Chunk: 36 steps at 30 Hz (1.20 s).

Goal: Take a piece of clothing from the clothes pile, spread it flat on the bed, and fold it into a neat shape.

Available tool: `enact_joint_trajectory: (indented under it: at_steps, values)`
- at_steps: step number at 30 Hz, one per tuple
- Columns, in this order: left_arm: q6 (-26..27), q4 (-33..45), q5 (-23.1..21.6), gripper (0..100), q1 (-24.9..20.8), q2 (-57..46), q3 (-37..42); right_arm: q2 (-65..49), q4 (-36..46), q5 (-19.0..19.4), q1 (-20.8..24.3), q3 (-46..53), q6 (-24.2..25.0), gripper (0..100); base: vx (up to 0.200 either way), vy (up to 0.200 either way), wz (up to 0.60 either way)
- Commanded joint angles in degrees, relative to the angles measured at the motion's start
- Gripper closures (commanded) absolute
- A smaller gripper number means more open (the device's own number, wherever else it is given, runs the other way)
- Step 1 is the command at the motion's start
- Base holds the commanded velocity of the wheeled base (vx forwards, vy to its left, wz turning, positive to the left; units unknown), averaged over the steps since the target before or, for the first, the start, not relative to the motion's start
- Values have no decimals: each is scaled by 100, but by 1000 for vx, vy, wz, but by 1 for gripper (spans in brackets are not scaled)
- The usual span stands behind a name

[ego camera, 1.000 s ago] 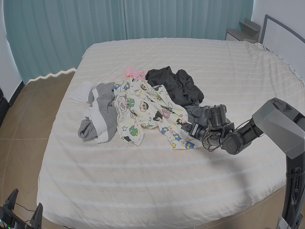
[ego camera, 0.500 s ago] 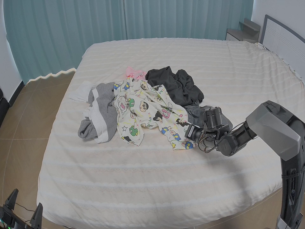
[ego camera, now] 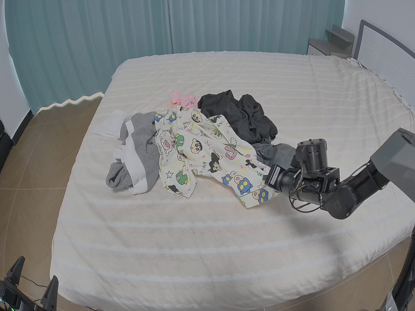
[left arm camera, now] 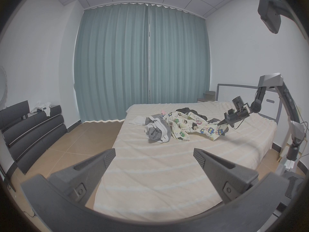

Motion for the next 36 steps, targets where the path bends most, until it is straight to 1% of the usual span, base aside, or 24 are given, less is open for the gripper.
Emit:
enact_joint_trajectory:
  at_steps: [1,3,4,5,10,11,13,14,15,16,17,18,19,21,24,25,26,28,29,30,33,34,35,36]
  values:
    - [13,-3,0,0,2,-93,75,-1286,-433,137,264,847,-13,100,0,0,0]
    - [4,-12,0,0,2,-93,75,-1857,-512,208,431,1094,-13,100,0,0,0]
    - [4,-12,0,0,2,-93,75,-1857,-512,208,431,1094,-13,100,0,0,0]
    - [56,-21,0,0,2,-93,75,-2270,-495,252,571,1155,-13,100,0,0,0]
    - [179,-30,-35,0,2,-93,75,-3325,-407,287,993,1076,-65,100,0,0,0]
    - [179,-30,-35,0,2,-93,75,-3325,-407,287,993,1076,-65,100,0,0,0]
    - [-14,-364,-202,0,-6,-66,-426,-3756,-187,462,1213,865,-74,100,0,0,0]
    - [-234,-452,-334,0,-33,30,-927,-3887,-64,542,1292,768,-74,100,0,0,0]
    - [-260,-443,-360,0,-33,48,-1006,-3905,-38,550,1310,751,-74,100,0,0,0]
    - [-365,-355,-580,0,-50,268,-1375,-3993,85,656,1380,593,-74,100,0,0,0]
    - [-216,-258,-975,0,-50,602,-1586,-4019,164,735,1468,329,-74,100,0,0,0]
    - [-128,-258,-1125,0,-50,707,-1630,-4019,164,735,1503,267,-92,100,0,0,0]
    - [206,-258,-1740,0,-50,1120,-1701,-4019,173,735,1617,74,-127,100,0,0,0]
    - [434,-258,-2408,0,-50,1788,-1780,-4002,208,770,1696,-163,-180,100,0,0,0]
    - [584,-267,-2971,0,-68,2825,-2175,-3914,393,779,1872,-506,-355,100,0,0,0]
    - [628,-267,-3032,0,-85,2992,-2228,-3887,437,779,1898,-568,-408,100,0,0,0]
    - [812,-267,-3208,0,-191,3484,-2421,-3817,551,779,1951,-787,-522,100,0,0,0]
    - [1032,-267,-3269,0,-455,4003,-2553,-3738,613,779,2013,-1016,-593,100,0,0,0]
    - [1190,-285,-3225,0,-841,4548,-2606,-3641,621,779,2074,-1244,-610,100,0,0,0]
    - [1243,-328,-3146,0,-1096,4838,-2632,-3589,621,770,2109,-1385,-619,100,0,0,0]
    - [1252,-873,-2531,0,-2089,5822,-2650,-3395,630,726,2268,-1754,-628,100,0,0,0]
    - [1234,-979,-2452,0,-2239,5954,-2650,-3378,630,717,2285,-1789,-628,100,0,0,0]
    - [1208,-1313,-2232,0,-2634,6385,-2650,-3343,621,700,2355,-1868,-628,100,0,0,0]
    - [1181,-1629,-2048,0,-2898,6798,-2641,-3334,613,665,2417,-1930,-628,100,0,0,0]
